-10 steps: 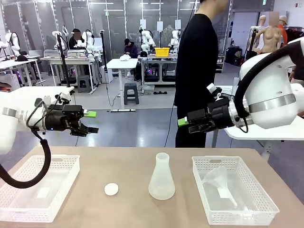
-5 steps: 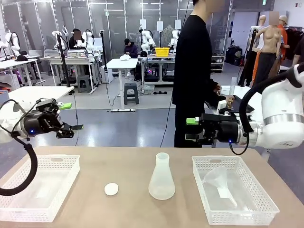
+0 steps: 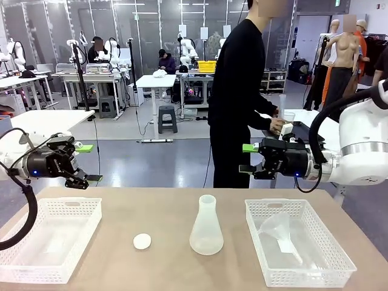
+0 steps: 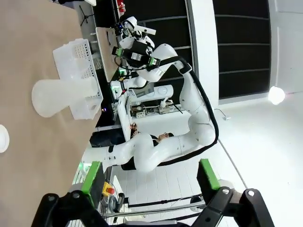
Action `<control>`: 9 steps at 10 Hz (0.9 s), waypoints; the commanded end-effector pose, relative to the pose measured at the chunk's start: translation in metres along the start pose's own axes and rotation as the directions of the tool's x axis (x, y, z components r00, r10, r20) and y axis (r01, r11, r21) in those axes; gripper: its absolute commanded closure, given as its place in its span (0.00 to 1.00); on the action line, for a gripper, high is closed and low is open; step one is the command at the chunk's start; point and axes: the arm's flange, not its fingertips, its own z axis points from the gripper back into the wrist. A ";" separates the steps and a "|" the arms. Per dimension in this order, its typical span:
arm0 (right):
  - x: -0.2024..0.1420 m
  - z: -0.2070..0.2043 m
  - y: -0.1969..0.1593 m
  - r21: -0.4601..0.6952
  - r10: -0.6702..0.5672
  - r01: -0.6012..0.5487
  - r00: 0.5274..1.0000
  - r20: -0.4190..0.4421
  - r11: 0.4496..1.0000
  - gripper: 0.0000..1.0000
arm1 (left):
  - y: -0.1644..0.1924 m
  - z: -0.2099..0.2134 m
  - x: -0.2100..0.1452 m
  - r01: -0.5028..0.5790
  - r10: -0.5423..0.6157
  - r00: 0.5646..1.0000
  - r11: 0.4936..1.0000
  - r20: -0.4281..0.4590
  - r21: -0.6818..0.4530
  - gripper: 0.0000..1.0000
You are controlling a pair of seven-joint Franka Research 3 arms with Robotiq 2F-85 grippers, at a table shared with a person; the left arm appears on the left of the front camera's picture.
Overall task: Prepare the solutions needed for the experiment.
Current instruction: Pick up the Plastic Funnel and insert it into the Big flask.
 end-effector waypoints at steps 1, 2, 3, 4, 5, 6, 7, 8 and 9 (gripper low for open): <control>0.001 0.004 -0.002 -0.001 -0.005 0.005 1.000 0.011 1.000 0.00 | -0.004 0.001 0.008 -0.005 0.004 1.000 0.999 0.017 0.037 0.00; 0.001 0.004 -0.002 -0.001 -0.005 0.005 1.000 0.011 1.000 0.00 | 0.000 0.000 0.000 0.000 0.000 1.000 1.000 0.000 0.000 0.00; 0.001 0.004 -0.002 -0.001 -0.005 0.005 1.000 0.011 1.000 0.00 | 0.000 0.000 0.000 0.000 0.000 1.000 1.000 0.000 0.000 0.00; 0.001 0.004 -0.002 -0.001 -0.005 0.005 1.000 0.011 1.000 0.00 | 0.000 0.000 0.000 0.000 0.000 1.000 1.000 0.000 0.000 0.00; 0.001 0.004 -0.002 -0.001 -0.005 0.005 1.000 0.011 1.000 0.00 | 0.000 0.000 0.000 0.000 0.000 1.000 1.000 0.000 0.000 0.00; 0.000 0.007 -0.002 -0.006 -0.005 0.005 1.000 0.012 1.000 0.00 | 0.000 0.000 0.000 0.000 0.000 1.000 1.000 0.000 0.000 0.00; 0.019 -0.002 0.008 -0.108 0.131 -0.148 0.980 -0.149 0.983 0.00 | 0.000 0.000 0.000 0.000 0.000 1.000 1.000 0.000 0.000 0.00; 0.035 -0.005 0.021 -0.179 0.198 -0.238 0.956 -0.218 0.955 0.00 | 0.000 0.000 0.000 0.000 0.000 1.000 1.000 0.000 0.000 0.00; 0.043 -0.008 0.026 -0.244 0.290 -0.390 0.886 -0.362 0.888 0.00 | 0.000 0.000 0.000 0.000 0.000 1.000 1.000 0.000 0.000 0.00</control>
